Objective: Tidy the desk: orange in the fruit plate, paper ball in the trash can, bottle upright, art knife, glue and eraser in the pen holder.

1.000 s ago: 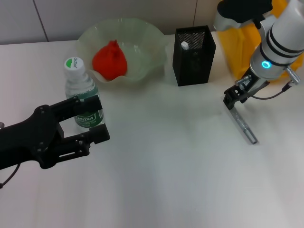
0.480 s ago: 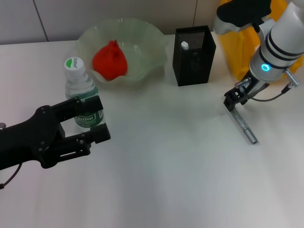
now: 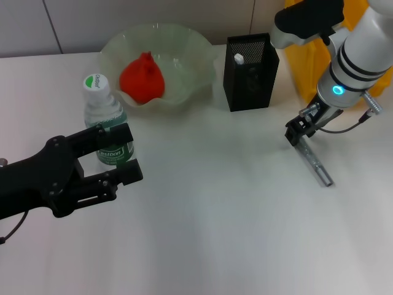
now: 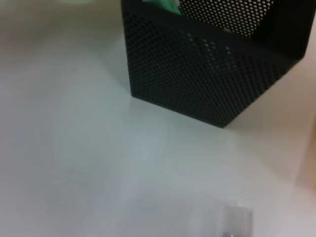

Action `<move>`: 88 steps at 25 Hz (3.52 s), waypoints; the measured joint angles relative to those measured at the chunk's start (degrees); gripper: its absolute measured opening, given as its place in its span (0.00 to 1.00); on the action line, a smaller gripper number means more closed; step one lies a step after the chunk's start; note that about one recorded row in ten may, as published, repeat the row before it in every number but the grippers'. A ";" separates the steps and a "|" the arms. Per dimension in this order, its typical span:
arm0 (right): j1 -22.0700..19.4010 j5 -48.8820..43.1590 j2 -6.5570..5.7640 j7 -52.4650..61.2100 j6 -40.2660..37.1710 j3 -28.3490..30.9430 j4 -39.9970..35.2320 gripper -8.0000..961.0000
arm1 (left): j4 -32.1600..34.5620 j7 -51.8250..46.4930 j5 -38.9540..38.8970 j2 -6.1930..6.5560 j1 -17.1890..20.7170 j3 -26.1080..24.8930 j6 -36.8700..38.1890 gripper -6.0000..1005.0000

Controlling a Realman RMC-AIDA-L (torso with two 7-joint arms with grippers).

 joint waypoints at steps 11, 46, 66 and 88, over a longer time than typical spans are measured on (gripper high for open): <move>0.45 -0.02 -0.05 -0.05 0.47 0.03 1.84 0.35 | 0.00 0.00 -0.13 0.00 0.00 0.00 0.06 0.77; 0.53 0.21 -0.22 -0.60 0.94 0.13 3.37 0.27 | -0.08 0.00 0.10 -0.09 0.00 0.00 -0.18 0.77; 0.57 0.03 -0.11 -0.76 0.94 -0.41 3.43 0.17 | -0.09 0.00 0.10 -0.09 0.00 0.00 -0.20 0.77; -2.11 2.90 0.94 -1.88 -7.39 -0.80 -12.19 0.16 | -0.09 0.00 -0.16 -0.08 0.21 -0.45 0.02 0.77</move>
